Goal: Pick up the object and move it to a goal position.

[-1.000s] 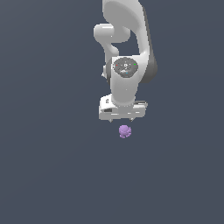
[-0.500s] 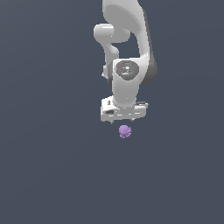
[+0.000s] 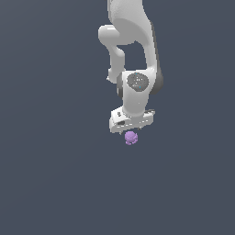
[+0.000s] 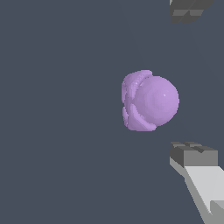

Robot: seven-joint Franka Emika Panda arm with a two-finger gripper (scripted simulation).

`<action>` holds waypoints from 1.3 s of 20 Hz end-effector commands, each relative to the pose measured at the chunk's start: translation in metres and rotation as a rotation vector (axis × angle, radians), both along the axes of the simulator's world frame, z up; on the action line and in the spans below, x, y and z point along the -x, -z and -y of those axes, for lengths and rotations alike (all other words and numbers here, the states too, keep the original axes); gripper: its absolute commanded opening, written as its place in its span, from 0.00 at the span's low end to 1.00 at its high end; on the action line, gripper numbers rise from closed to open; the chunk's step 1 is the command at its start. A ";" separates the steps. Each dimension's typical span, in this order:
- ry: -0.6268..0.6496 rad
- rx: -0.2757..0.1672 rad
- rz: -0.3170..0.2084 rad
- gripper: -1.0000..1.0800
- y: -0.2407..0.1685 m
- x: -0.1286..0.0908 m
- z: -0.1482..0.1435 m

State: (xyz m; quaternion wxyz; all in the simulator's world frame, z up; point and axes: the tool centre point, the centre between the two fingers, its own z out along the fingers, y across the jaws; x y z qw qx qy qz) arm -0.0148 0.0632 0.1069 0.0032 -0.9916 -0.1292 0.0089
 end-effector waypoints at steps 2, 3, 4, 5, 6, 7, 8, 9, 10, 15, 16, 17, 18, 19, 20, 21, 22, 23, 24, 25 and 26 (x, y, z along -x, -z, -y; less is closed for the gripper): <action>-0.047 0.002 0.012 0.96 0.010 0.002 -0.004; -0.055 0.003 0.014 0.96 0.012 0.003 -0.005; -0.063 0.003 0.016 0.96 0.014 0.003 -0.006; -0.068 0.003 0.017 0.96 0.015 0.003 -0.007; -0.072 0.003 0.018 0.96 0.016 0.004 -0.007; -0.075 0.003 0.018 0.96 0.017 0.004 -0.007; -0.075 0.003 0.019 0.96 0.017 0.004 -0.007; -0.071 0.003 0.017 0.96 0.016 0.004 -0.007; -0.071 0.003 0.017 0.96 0.017 0.004 -0.007; -0.072 0.003 0.017 0.96 0.029 0.004 -0.007; -0.072 0.003 0.017 0.96 0.033 0.004 -0.007; -0.073 0.003 0.017 0.96 0.038 0.005 -0.007; -0.074 0.003 0.018 0.96 0.044 0.005 -0.007; -0.074 0.003 0.018 0.96 0.049 0.005 -0.007; -0.074 0.003 0.018 0.96 0.053 0.005 -0.007; -0.075 0.003 0.018 0.96 0.057 0.005 -0.007; -0.075 0.003 0.018 0.96 0.061 0.005 -0.007; -0.076 0.003 0.018 0.96 0.063 0.005 -0.007; -0.076 0.003 0.018 0.96 0.065 0.005 -0.007; -0.076 0.003 0.018 0.96 0.066 0.004 -0.007; -0.076 0.003 0.018 0.96 0.067 0.004 -0.007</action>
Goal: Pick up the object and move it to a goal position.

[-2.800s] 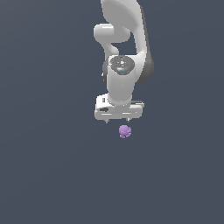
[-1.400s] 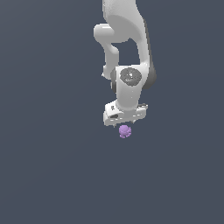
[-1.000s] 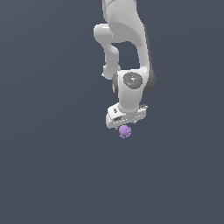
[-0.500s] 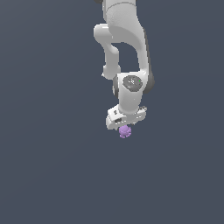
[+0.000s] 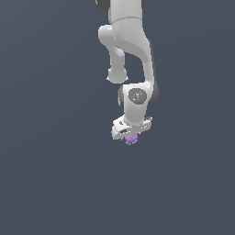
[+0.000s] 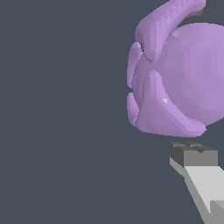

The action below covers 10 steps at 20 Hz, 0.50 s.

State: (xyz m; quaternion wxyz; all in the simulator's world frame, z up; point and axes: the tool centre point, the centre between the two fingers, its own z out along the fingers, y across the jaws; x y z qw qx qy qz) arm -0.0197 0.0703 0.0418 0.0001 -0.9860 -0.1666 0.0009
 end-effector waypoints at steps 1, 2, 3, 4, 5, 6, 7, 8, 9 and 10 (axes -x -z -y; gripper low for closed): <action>0.000 0.000 0.002 0.96 0.002 -0.001 0.000; 0.000 0.000 0.002 0.00 0.002 -0.001 0.000; 0.000 0.000 0.002 0.00 0.002 -0.001 0.000; 0.000 0.000 0.002 0.00 0.002 -0.001 0.000; 0.000 0.000 0.002 0.00 0.002 -0.001 0.000; 0.000 0.000 0.002 0.00 0.002 -0.001 0.000; 0.000 0.000 0.002 0.00 0.002 -0.001 0.000; 0.000 0.000 0.002 0.00 0.002 -0.001 0.000; 0.000 0.000 0.002 0.00 0.002 -0.001 0.000; 0.000 0.000 0.002 0.00 0.002 -0.001 0.000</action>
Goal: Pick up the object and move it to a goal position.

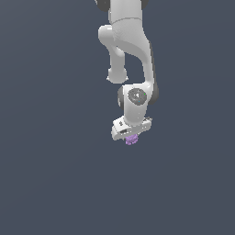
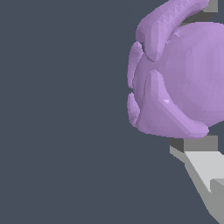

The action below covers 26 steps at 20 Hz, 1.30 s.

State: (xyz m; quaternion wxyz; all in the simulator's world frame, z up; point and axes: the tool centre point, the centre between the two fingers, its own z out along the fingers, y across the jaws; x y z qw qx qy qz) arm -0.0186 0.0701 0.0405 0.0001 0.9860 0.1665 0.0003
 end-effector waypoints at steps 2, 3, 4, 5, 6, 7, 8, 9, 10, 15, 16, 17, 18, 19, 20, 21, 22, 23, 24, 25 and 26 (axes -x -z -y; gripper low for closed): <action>0.000 0.000 0.000 0.00 0.000 0.000 0.000; 0.000 0.000 0.000 0.00 0.000 0.000 0.000; 0.000 0.000 0.000 0.00 -0.001 0.000 0.000; 0.000 0.000 0.000 0.00 -0.002 0.000 0.001; 0.000 0.000 0.000 0.00 -0.004 0.001 0.001; 0.000 0.000 0.000 0.00 -0.006 0.001 0.002; 0.000 0.000 0.000 0.00 -0.009 0.001 0.003; 0.000 0.000 0.000 0.00 -0.012 0.002 0.004; 0.000 0.000 0.000 0.00 -0.016 0.002 0.006; 0.000 0.000 0.000 0.00 -0.043 0.005 0.016; 0.000 0.000 0.000 0.00 -0.050 0.006 0.018; 0.000 0.000 0.000 0.00 -0.058 0.007 0.021; 0.000 0.000 0.000 0.00 -0.066 0.008 0.024; 0.000 0.000 0.000 0.00 -0.075 0.009 0.028; -0.001 0.000 0.000 0.00 -0.084 0.010 0.031; -0.001 0.000 0.000 0.00 -0.094 0.011 0.034; -0.001 0.000 0.000 0.00 -0.104 0.013 0.038; -0.001 0.000 0.000 0.00 -0.115 0.014 0.042; -0.001 -0.001 0.000 0.00 -0.126 0.015 0.046; -0.001 -0.001 0.000 0.00 -0.137 0.016 0.050; -0.001 -0.001 0.000 0.00 -0.149 0.018 0.054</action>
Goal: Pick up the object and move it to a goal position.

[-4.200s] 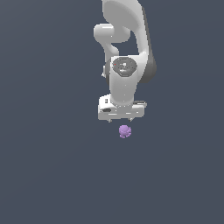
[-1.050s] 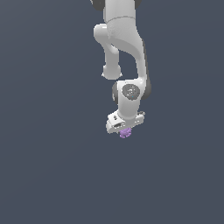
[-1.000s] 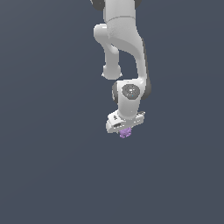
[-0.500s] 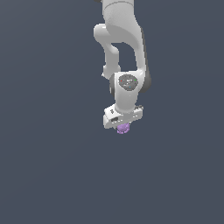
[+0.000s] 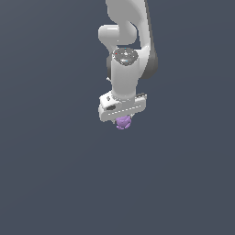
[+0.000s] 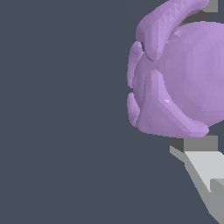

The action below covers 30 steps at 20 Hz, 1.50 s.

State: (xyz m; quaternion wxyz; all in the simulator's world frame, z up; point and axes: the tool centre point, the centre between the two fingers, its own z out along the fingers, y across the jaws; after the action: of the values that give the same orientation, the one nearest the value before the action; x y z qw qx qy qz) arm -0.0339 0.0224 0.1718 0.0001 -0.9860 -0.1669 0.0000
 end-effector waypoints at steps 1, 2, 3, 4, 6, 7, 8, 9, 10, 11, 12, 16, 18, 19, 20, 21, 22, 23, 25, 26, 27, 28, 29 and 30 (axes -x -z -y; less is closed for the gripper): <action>0.000 -0.001 0.000 0.00 -0.030 0.004 0.010; 0.000 -0.001 0.000 0.00 -0.041 0.005 0.015; 0.000 -0.001 0.000 0.00 -0.053 0.006 0.019; 0.000 -0.002 0.000 0.00 -0.065 0.007 0.023; 0.000 -0.002 0.000 0.00 -0.088 0.010 0.031; 0.000 -0.002 0.000 0.00 -0.099 0.011 0.035; 0.000 -0.002 0.000 0.00 -0.110 0.012 0.039; -0.001 -0.002 0.000 0.00 -0.121 0.013 0.043; -0.001 -0.002 0.000 0.00 -0.132 0.014 0.047; -0.001 -0.002 0.000 0.00 -0.143 0.015 0.051; -0.001 -0.002 0.000 0.00 -0.154 0.016 0.055; -0.001 -0.002 0.000 0.00 -0.196 0.020 0.071; 0.000 -0.002 0.000 0.00 -0.217 0.021 0.078; 0.000 -0.002 0.000 0.00 -0.227 0.022 0.082; 0.000 -0.002 0.000 0.00 -0.236 0.022 0.085; 0.000 -0.001 0.000 0.00 -0.244 0.023 0.088; 0.000 -0.001 0.000 0.00 -0.252 0.023 0.091; 0.000 -0.001 0.000 0.00 -0.259 0.023 0.094; 0.000 -0.001 0.000 0.00 -0.273 0.024 0.099; 0.000 -0.001 0.000 0.00 -0.278 0.024 0.101; 0.000 -0.001 0.000 0.00 -0.284 0.024 0.103; 0.000 -0.001 0.000 0.00 -0.288 0.024 0.105; 0.000 -0.001 0.000 0.00 -0.293 0.024 0.106; 0.000 0.000 0.000 0.00 -0.297 0.024 0.108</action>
State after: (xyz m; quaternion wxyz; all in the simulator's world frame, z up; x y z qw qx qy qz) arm -0.0579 -0.0829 0.4616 0.0001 -0.9861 -0.1664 -0.0006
